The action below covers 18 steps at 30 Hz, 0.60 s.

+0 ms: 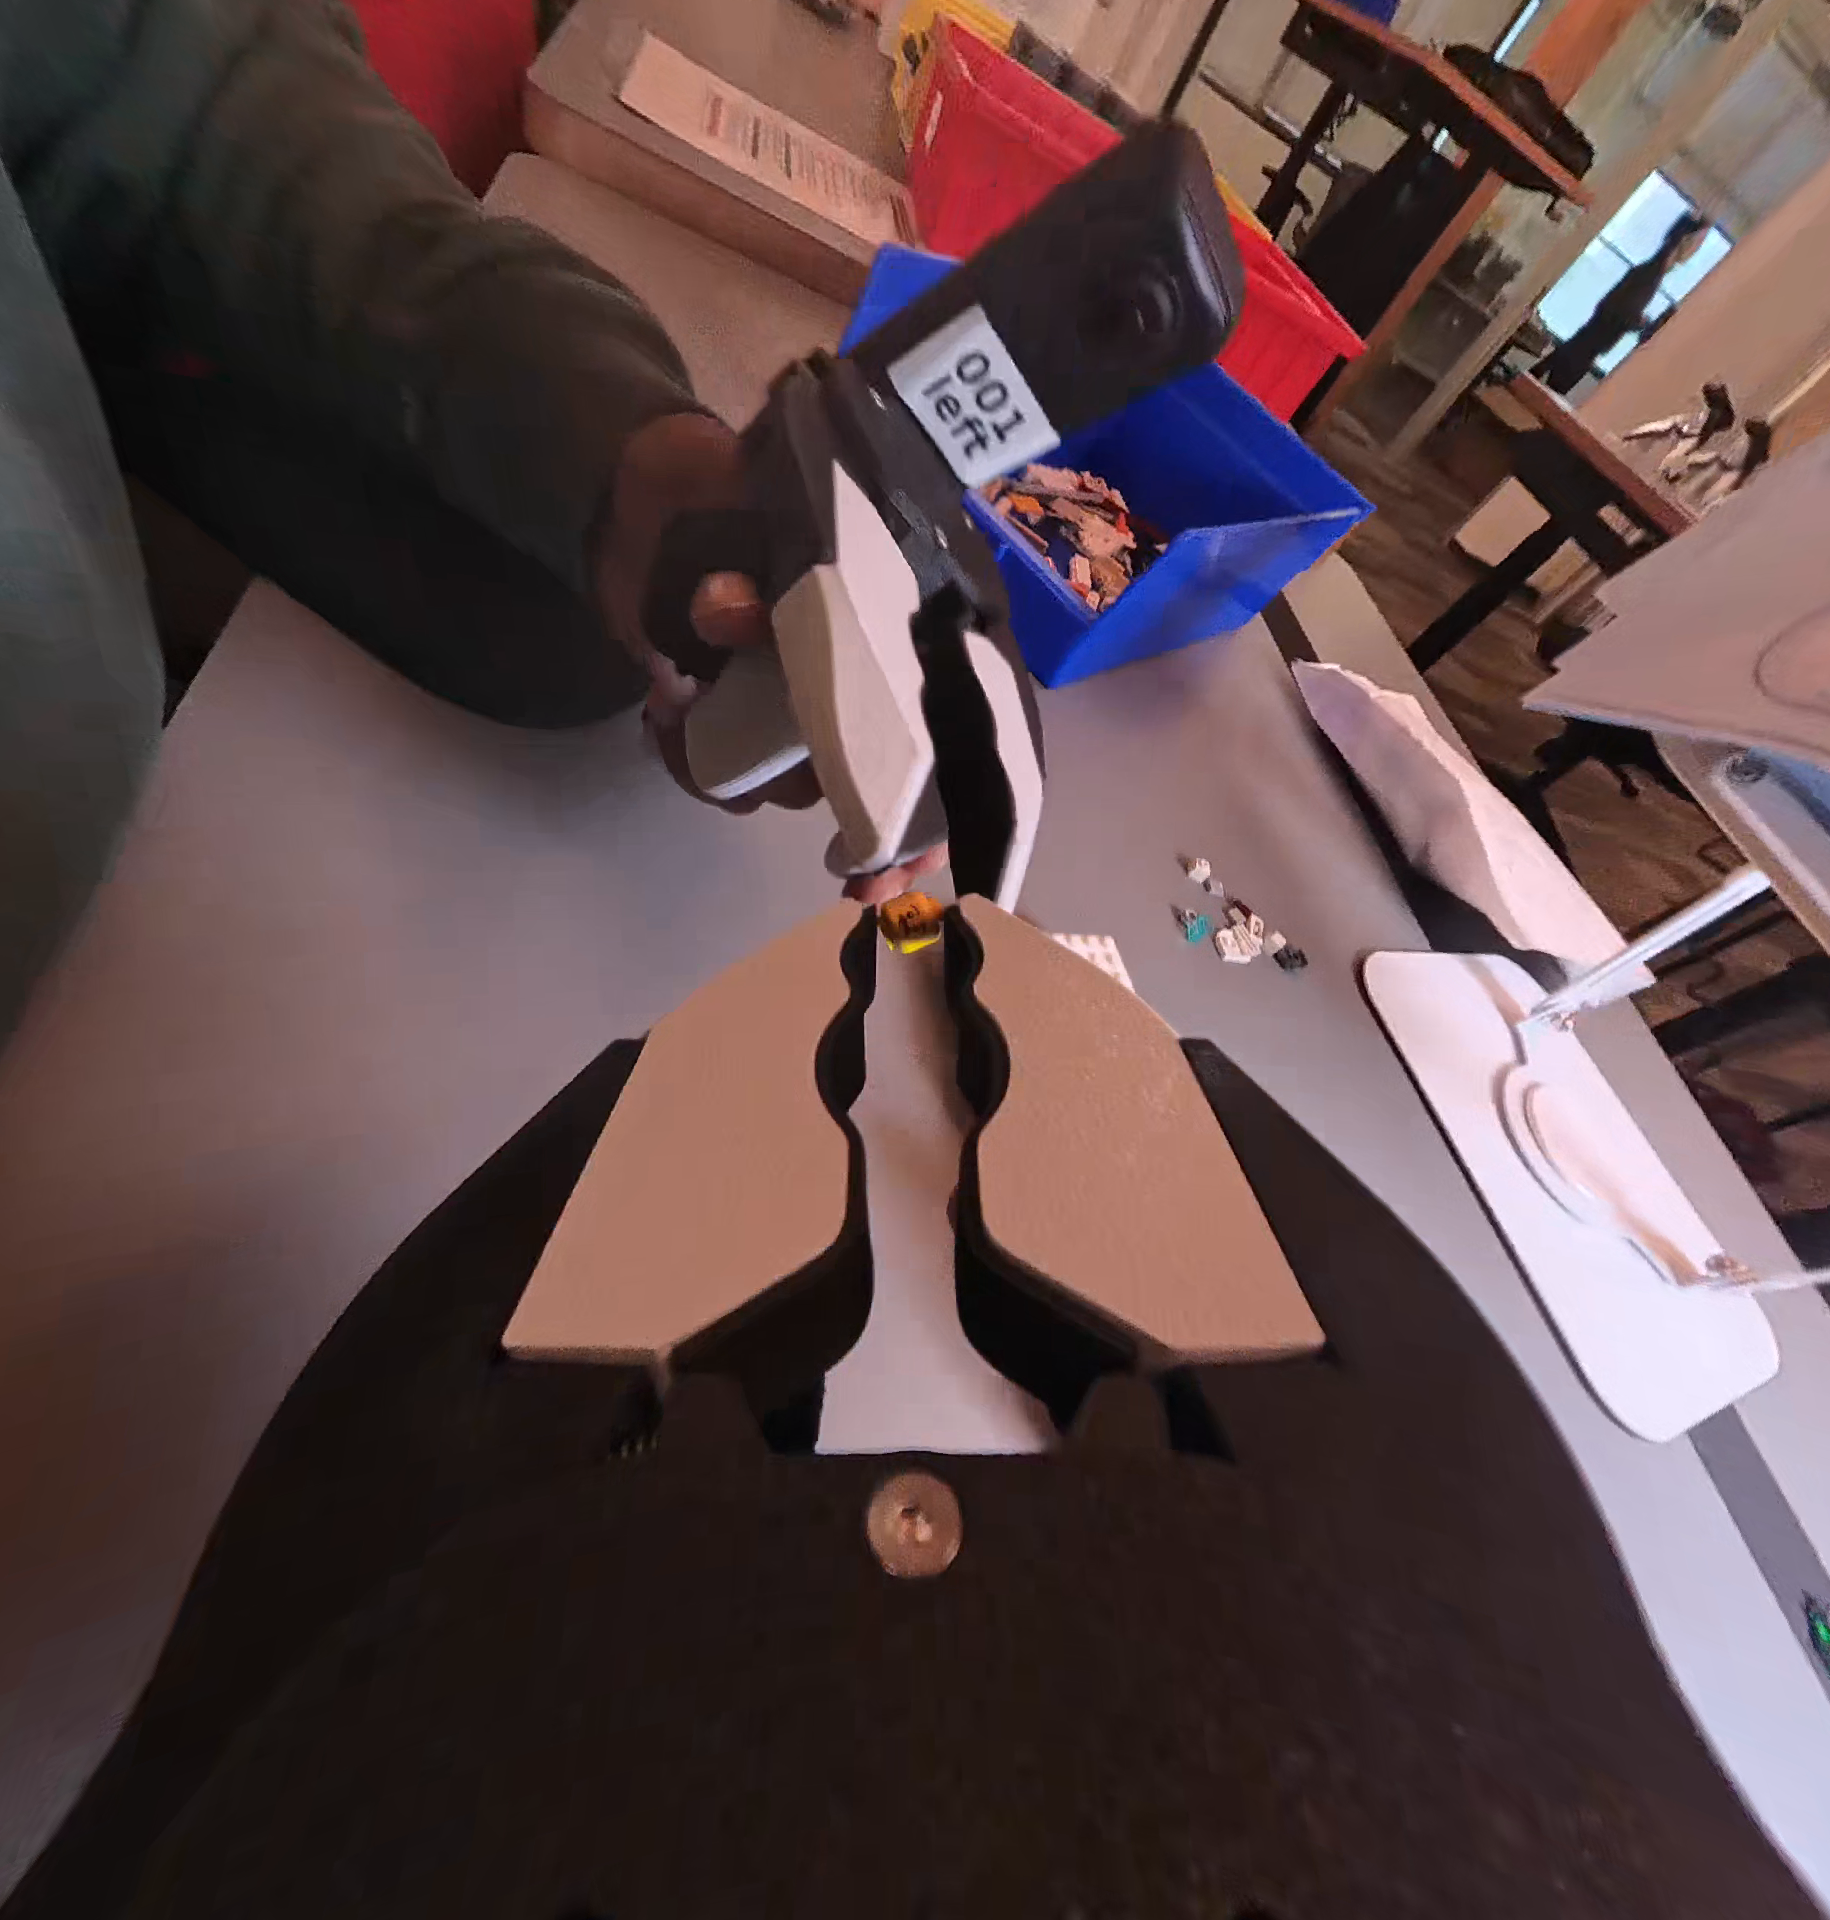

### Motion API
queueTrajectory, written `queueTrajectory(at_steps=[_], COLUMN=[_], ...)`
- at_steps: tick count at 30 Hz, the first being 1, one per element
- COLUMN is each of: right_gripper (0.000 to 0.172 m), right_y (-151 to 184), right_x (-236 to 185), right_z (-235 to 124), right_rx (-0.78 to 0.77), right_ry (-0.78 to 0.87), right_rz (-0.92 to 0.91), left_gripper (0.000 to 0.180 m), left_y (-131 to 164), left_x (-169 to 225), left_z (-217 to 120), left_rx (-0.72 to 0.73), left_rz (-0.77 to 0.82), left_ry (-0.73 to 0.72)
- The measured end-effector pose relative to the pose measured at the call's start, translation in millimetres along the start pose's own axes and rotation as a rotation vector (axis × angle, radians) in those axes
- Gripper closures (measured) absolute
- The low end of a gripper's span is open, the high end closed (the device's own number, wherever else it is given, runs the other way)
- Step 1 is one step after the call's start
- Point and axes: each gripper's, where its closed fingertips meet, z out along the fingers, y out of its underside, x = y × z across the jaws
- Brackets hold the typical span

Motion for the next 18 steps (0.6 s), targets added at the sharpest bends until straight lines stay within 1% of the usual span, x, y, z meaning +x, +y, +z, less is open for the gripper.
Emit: queueTrajectory(at_steps=[2, 6, 8, 9, 10, 11, 12, 13, 14, 15, 16, 17, 18], right_gripper=[0.159, 0.159, 0.159, 0.159, 0.157, 0.153, 0.151, 0.151, 0.151, 0.15, 0.15, 0.15, 0.15], right_y=[-6, -10, -11, -11, -10, -10, -11, -12, -13, -13, -10, -6, 0], right_x=[-2, -2, -3, -2, 1, 7, 17, 31, 47, 64, 81, 96, 108], right_z=[4, 6, 6, 6, 6, 3, -2, -9, -19, -31, -42, -51, -60], right_rx=[0.012, 0.012, 0.017, 0.015, 0.015, 0.018, 0.024, 0.042, 0.066, 0.086, 0.1, 0.114, 0.125], right_ry=[0.006, 0.027, 0.035, 0.042, 0.062, 0.09, 0.126, 0.176, 0.237, 0.301, 0.363, 0.414, 0.457], right_rz=[-0.026, -0.064, -0.071, -0.071, -0.071, -0.068, -0.053, -0.028, 0.004, 0.044, 0.09, 0.137, 0.185], left_gripper=[0.158, 0.169, 0.17, 0.17, 0.17, 0.17, 0.17, 0.17, 0.17, 0.17, 0.17, 0.17, 0.17], left_y=[1, -2, -2, -2, -3, -10, -23, -41, -63, -88, -110, -122, -122], left_x=[2, 9, 10, 9, 5, -4, -17, -36, -57, -77, -93, -106, -117], left_z=[0, -1, -2, -2, -4, -11, -23, -44, -75, -116, -165, -213, -253], left_rx=[0.005, 0.018, 0.01, -0.005, -0.03, -0.046, -0.048, -0.057, -0.072, -0.091, -0.133, -0.213, -0.301], left_rz=[-0.075, -0.09, -0.104, -0.097, -0.058, 0.016, 0.122, 0.261, 0.423, 0.589, 0.709, 0.743, 0.692], left_ry=[0.042, 0.083, 0.095, 0.084, 0.047, -0.028, -0.149, -0.323, -0.546, -0.802, -1.069, -1.294, -1.435])
